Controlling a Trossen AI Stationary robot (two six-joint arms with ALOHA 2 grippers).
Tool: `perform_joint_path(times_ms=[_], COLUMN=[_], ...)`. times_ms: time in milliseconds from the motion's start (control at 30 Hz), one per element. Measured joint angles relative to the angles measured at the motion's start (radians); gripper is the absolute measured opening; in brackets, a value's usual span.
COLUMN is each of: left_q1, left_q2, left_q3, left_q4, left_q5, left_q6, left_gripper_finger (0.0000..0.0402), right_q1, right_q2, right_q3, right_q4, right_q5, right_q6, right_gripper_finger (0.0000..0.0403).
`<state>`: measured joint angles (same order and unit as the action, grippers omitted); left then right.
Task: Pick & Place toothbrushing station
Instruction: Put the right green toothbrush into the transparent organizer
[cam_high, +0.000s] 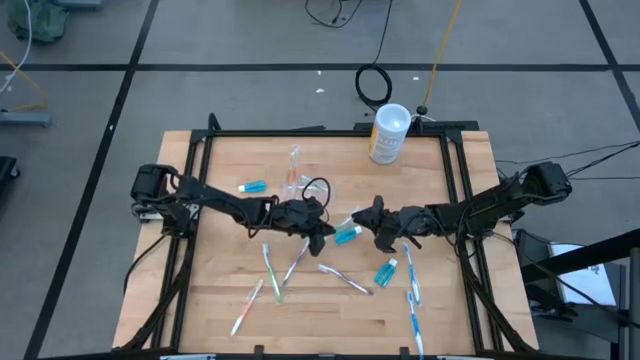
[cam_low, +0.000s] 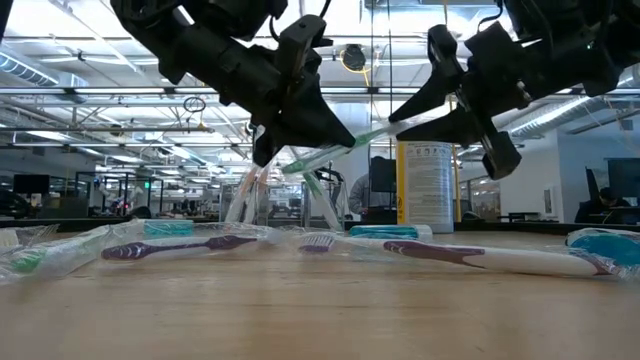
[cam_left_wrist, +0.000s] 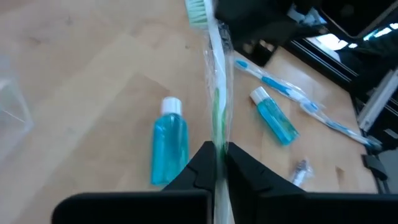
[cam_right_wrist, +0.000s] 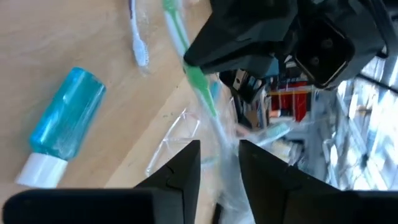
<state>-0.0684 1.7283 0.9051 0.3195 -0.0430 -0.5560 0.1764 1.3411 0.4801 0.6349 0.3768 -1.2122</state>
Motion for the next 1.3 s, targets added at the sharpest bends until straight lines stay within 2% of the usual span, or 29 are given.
perform_joint_path(times_ms=[200, 333, 433, 533, 700, 800, 967, 1100, 1200, 1300], left_q1=[0.022, 0.036, 0.045, 0.051, 0.041, 0.019, -0.028, -0.051, -0.056, -0.056], left_q2=[0.0, 0.0, 0.0, 0.0, 0.0, 0.0, 0.0, 0.0, 0.0, 0.0], left_q3=[0.0, 0.0, 0.0, 0.0, 0.0, 0.0, 0.0, 0.0, 0.0, 0.0], left_q4=[0.001, 0.0, 0.002, 0.033, 0.119, 0.153, 0.154, 0.158, 0.159, 0.168], left_q5=[-0.05, -0.094, -0.145, -0.192, -0.212, -0.289, -0.463, -0.581, -0.594, -0.595], left_q6=[0.04, 0.068, 0.093, 0.127, 0.218, 0.269, 0.327, 0.362, 0.362, 0.337], left_gripper_finger=[0.0017, 0.0015, 0.0006, 0.0014, 0.0013, 0.0006, 0.0019, 0.0007, 0.001, 0.0017], right_q1=[0.0, 0.0, 0.0, -0.009, -0.07, -0.097, -0.11, -0.11, -0.112, -0.114], right_q2=[0.0, 0.0, 0.0, 0.0, -0.001, -0.001, 0.0, 0.0, 0.0, 0.0], right_q3=[0.0, 0.0, 0.0, 0.0, 0.0, 0.0, 0.0, 0.0, 0.0, 0.0], right_q4=[0.006, 0.044, 0.091, 0.136, 0.173, 0.179, 0.193, 0.234, 0.277, 0.311], right_q5=[0.097, 0.123, 0.123, 0.12, 0.12, 0.117, 0.117, 0.116, 0.108, 0.027], right_q6=[0.21, 0.304, 0.346, 0.443, 0.742, 0.934, 1.027, 1.167, 1.251, 1.291], right_gripper_finger=[0.0116, 0.0113, 0.011, 0.0106, 0.0096, 0.0091, 0.009, 0.009, 0.009, 0.0087])
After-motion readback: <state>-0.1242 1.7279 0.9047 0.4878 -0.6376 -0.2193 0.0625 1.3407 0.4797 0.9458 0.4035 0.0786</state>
